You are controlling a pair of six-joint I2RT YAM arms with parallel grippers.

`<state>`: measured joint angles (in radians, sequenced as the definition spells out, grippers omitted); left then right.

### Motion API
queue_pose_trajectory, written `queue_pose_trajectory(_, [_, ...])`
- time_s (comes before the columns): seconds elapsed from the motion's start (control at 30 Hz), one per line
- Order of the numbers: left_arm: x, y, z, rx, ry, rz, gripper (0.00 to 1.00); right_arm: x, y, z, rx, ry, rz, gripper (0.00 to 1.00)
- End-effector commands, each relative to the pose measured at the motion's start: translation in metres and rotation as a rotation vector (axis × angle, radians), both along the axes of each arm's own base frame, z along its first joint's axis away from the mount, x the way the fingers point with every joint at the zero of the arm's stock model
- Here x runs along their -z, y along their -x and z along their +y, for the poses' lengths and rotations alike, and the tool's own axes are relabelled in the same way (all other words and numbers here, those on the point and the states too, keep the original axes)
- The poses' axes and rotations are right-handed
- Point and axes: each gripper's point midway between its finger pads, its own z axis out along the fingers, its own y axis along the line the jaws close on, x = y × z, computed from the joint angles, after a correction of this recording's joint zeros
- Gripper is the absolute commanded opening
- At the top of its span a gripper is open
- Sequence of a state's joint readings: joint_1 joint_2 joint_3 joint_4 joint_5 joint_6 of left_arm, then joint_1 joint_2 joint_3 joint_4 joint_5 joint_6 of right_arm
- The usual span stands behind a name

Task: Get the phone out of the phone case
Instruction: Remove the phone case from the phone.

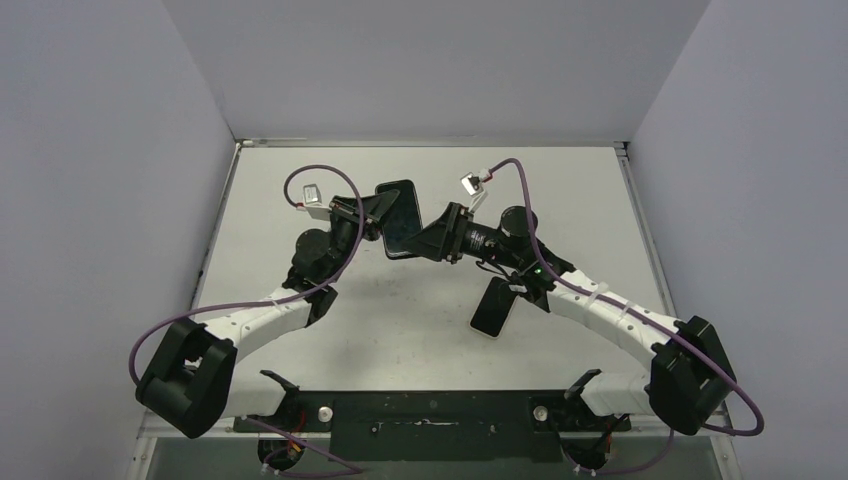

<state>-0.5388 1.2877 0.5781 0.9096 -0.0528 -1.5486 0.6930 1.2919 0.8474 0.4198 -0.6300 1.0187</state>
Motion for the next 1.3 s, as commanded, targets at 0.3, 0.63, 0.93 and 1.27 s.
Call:
queue_pose_trajectory(0.3, [-0.082,0.072,-0.034,0.234,0.084,-0.324,0.00,-0.029,-0.035,0.004,0.060,-0.075,-0.061,0.56])
queue_pose_trajectory(0.63, [-0.073,0.097,-0.038,0.277,-0.062,-0.451,0.13,-0.031,-0.043,-0.002,0.079,-0.090,-0.062,0.10])
queue_pose_trajectory(0.93, [-0.063,0.087,-0.019,0.172,-0.248,-0.479,0.58,-0.045,-0.038,-0.017,0.085,-0.124,-0.060,0.00])
queue_pose_trajectory(1.27, [-0.046,0.086,0.011,0.111,-0.380,-0.463,0.71,-0.068,-0.041,-0.039,0.124,-0.176,-0.073,0.00])
